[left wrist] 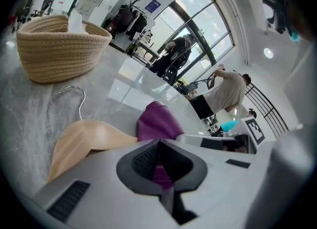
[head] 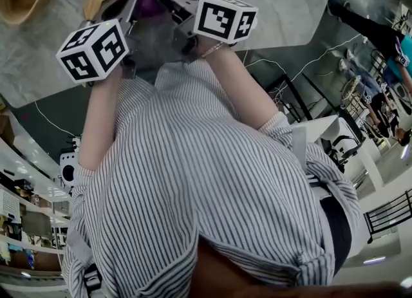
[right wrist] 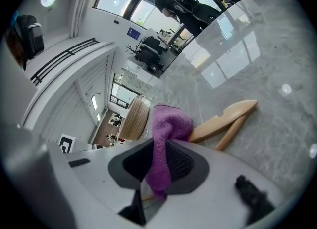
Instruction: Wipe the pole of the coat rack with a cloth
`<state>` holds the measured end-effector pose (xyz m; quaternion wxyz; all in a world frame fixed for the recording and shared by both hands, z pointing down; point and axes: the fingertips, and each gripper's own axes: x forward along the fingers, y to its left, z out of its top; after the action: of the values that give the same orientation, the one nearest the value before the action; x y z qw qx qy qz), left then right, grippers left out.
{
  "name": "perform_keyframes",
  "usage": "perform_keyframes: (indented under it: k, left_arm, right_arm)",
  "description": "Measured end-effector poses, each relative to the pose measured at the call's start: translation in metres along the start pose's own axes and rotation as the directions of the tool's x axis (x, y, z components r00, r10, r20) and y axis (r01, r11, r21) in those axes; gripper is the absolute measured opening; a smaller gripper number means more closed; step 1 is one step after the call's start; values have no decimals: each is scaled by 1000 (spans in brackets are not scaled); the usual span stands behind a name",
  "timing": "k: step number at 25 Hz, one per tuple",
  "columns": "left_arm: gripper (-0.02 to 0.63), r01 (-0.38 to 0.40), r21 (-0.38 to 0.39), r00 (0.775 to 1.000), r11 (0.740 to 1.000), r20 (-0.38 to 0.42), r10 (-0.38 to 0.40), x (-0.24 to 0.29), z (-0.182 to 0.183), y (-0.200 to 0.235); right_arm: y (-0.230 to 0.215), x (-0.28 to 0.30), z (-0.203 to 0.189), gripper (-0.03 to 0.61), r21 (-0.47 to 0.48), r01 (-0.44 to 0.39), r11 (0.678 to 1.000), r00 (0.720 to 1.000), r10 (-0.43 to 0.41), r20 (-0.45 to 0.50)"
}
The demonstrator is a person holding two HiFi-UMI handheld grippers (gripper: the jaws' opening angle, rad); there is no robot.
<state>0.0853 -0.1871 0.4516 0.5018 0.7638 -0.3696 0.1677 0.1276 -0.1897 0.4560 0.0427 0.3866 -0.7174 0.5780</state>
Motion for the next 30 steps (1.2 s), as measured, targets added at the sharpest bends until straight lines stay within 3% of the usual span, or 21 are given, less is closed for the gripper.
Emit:
perform_keyframes:
  k: [30]
  left_arm:
    - [14,107,81,990,991,-102,-99,47,-11,-37]
  right_arm:
    - [-38,-38,11,75,52,60,997,995,-63,71]
